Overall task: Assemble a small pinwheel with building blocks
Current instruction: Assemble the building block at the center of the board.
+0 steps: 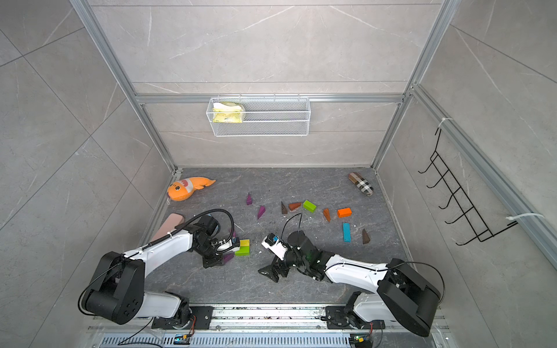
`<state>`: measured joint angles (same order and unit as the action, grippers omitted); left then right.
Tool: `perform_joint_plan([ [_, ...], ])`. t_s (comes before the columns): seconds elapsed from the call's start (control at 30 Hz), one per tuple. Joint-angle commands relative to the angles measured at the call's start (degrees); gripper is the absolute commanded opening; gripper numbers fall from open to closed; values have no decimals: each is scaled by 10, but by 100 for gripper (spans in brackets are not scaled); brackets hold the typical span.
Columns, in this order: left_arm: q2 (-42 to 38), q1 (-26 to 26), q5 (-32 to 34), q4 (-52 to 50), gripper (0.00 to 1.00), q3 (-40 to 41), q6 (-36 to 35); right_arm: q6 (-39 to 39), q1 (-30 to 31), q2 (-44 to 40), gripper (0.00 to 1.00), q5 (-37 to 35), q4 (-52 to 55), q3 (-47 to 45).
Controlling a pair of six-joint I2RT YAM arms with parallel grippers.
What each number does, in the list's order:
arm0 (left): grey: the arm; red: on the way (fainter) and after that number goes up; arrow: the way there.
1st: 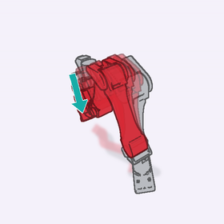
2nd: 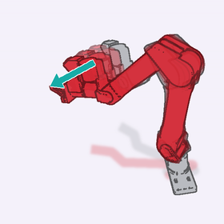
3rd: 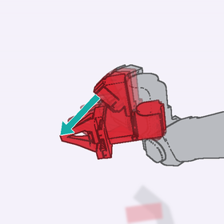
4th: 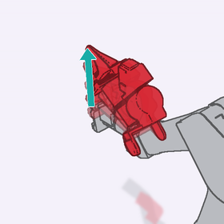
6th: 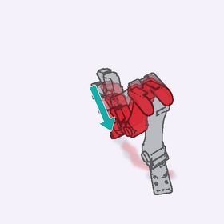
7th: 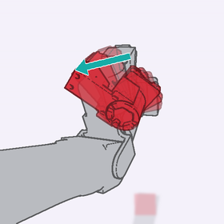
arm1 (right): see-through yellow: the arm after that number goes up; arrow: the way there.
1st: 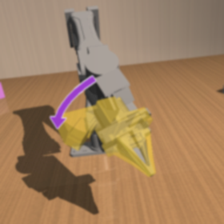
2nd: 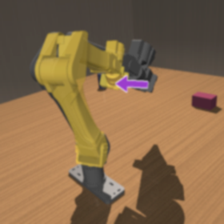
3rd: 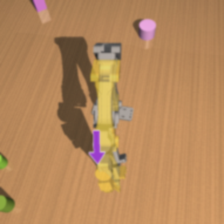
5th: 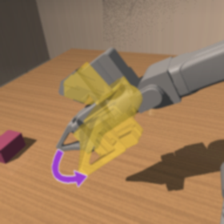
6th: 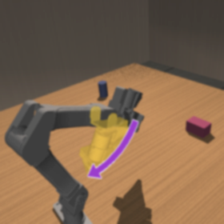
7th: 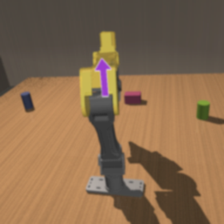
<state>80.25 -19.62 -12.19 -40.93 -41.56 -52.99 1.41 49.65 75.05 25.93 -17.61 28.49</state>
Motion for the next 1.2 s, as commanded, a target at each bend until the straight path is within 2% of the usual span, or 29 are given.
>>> perform_joint_plan([
  [0.0,7,-2,-13,-2,30,-17,-12,-11,3,5,100,2,10,2],
  [0.57,16,-6,-7,4,32,-19,-5,-12,3,15,100,11,14,8],
  [0.87,22,-7,-9,3,28,-25,-1,-12,3,21,100,19,17,12],
  [1.17,25,-7,-5,3,29,-27,2,-12,3,27,100,26,19,16],
])
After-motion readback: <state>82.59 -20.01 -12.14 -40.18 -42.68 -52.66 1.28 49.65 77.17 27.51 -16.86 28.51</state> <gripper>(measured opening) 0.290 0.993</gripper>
